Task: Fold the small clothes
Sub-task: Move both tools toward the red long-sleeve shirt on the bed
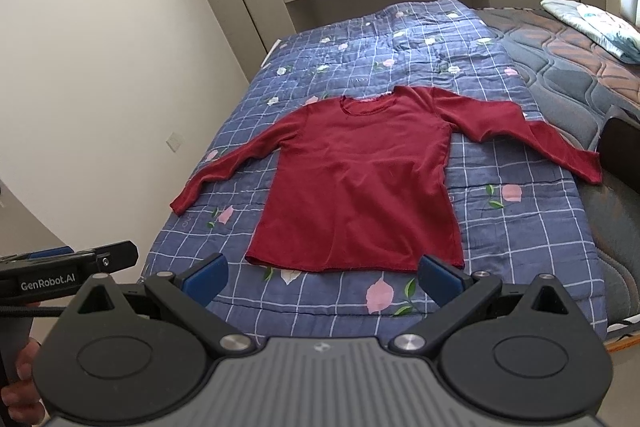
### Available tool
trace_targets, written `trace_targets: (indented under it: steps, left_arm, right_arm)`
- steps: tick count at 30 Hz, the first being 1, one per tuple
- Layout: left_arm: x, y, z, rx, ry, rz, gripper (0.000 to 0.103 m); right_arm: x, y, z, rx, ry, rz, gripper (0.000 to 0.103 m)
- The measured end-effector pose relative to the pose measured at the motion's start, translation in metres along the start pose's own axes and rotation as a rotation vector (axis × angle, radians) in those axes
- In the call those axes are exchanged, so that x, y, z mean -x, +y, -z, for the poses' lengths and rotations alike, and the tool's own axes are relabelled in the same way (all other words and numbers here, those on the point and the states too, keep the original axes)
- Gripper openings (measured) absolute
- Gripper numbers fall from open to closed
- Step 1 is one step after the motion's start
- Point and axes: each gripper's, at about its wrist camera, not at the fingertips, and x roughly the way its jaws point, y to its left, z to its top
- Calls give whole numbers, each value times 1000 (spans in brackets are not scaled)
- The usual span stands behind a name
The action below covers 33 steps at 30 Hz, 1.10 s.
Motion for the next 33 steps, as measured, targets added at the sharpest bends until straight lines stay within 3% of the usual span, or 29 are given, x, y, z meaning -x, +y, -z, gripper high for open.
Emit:
trace_targets:
  steps: [9, 19, 25, 33]
  left_arm:
    - [-30, 11, -18, -26, 42, 35, 102]
    - [-83, 31, -58, -53, 109, 104, 102]
    - [-116, 36, -90, -75, 142, 154, 102]
    - [-138, 14, -127, -132, 143, 189, 102]
  right_arm:
    - [-23, 12, -11, -23, 22, 48, 103]
    - [-72, 37, -61, -82, 144, 206, 103]
    - [-84, 42, -91, -99, 172, 300, 103]
    - [-63, 37, -118, -114, 97, 351, 103]
